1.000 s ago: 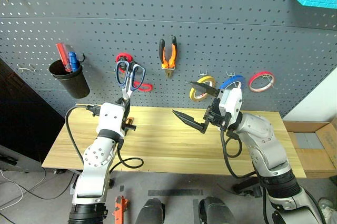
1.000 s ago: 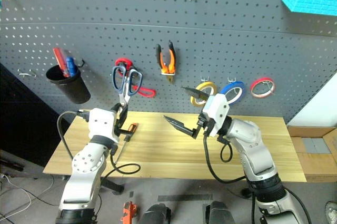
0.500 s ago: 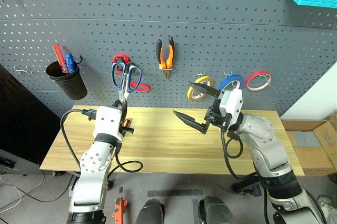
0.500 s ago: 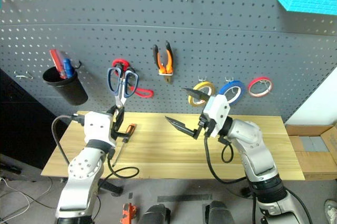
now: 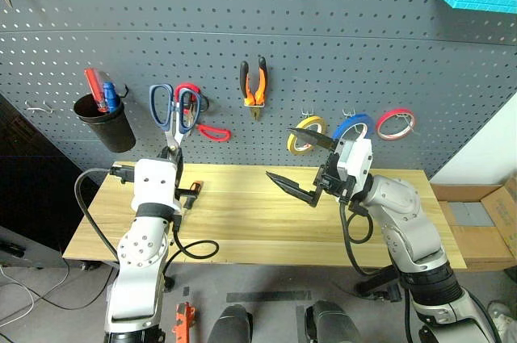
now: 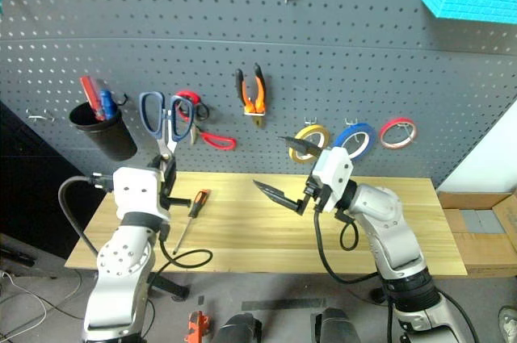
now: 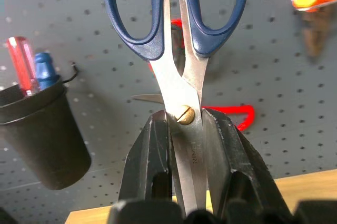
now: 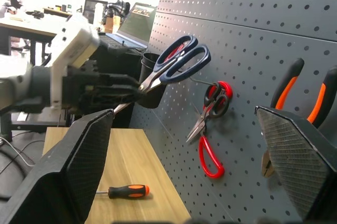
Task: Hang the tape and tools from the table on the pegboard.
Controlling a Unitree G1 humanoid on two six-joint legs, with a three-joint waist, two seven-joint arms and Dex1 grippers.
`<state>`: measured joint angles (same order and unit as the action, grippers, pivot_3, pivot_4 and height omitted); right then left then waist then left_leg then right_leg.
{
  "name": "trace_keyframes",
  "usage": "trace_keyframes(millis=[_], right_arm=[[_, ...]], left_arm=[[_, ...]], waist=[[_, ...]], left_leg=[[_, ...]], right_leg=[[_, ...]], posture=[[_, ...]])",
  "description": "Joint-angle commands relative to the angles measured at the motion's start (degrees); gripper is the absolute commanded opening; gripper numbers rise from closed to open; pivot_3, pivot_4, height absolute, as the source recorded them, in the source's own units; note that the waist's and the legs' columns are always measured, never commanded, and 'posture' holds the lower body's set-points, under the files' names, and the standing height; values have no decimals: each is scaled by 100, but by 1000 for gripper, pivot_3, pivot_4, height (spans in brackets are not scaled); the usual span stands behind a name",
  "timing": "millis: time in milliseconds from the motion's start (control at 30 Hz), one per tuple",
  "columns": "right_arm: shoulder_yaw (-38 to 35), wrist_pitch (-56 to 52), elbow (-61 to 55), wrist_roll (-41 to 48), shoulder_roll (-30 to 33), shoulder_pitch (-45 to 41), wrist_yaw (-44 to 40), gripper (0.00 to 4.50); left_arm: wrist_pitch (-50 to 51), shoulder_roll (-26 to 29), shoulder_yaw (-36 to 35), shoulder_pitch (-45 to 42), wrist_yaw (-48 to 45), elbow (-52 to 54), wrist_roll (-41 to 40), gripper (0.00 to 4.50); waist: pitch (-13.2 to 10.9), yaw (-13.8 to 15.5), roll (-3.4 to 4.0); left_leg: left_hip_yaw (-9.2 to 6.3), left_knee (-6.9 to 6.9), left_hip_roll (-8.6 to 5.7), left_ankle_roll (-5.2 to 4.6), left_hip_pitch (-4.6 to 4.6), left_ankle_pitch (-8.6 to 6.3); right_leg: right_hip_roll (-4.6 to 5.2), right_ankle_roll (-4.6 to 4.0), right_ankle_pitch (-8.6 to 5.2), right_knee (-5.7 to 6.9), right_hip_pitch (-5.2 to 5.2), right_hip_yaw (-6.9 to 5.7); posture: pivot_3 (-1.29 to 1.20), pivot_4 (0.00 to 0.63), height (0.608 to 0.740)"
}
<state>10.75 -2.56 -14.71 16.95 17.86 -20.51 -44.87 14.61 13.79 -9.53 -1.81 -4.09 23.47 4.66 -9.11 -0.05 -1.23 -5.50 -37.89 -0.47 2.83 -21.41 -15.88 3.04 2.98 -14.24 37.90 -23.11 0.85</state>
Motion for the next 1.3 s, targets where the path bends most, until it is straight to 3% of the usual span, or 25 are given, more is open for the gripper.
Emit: trace_keyframes(millis=[33, 400, 667, 867, 1133, 1300], right_arm=[[-60, 105, -68, 29, -5, -41, 2, 4500], [-39, 65, -108, 43, -23, -25, 4, 4500], [-54, 90, -119, 8, 1, 24, 24, 4500], [-48, 103, -144, -11, 5, 63, 28, 4500], [-33, 131, -181, -35, 9, 128, 24, 4500], [-10, 149, -142, -30, -6, 108, -16, 4500]], left_arm=[[269, 6, -93, -175, -4, 51, -119, 498], [895, 179, 22, -683, -383, -527, -385, 498], [816, 289, -22, -912, -452, -842, -455, 498], [617, 185, -26, -833, -364, -743, -514, 498], [-117, -66, 88, 92, -218, 365, -419, 498], [-138, -145, 118, 71, -139, 285, -412, 498]], waist=[[0, -1, 0], [0, -2, 0], [-1, -5, 0], [-1, -5, 0], [-1, -7, 0], [-1, 11, 0]], left_leg=[[0, 0, 0, 0, 1, 0], [-1, 0, 0, 0, 1, 0], [-1, 1, 0, 0, 1, 0], [-1, 2, 1, 0, 1, 0], [4, 6, 3, 0, -1, 0], [1, 3, 1, 0, 0, 0]], right_leg=[[0, 0, 0, 1, 0, 0], [0, 0, 0, 2, 0, 0], [0, 0, 0, 0, -2, 1], [0, 0, 0, -1, -2, 2], [1, -3, -2, -7, -5, 8], [1, -4, -3, -7, 1, 4]], posture=[[55, 115, 740], [49, 122, 740], [38, 125, 740], [34, 124, 740], [38, 122, 740], [49, 120, 740]])
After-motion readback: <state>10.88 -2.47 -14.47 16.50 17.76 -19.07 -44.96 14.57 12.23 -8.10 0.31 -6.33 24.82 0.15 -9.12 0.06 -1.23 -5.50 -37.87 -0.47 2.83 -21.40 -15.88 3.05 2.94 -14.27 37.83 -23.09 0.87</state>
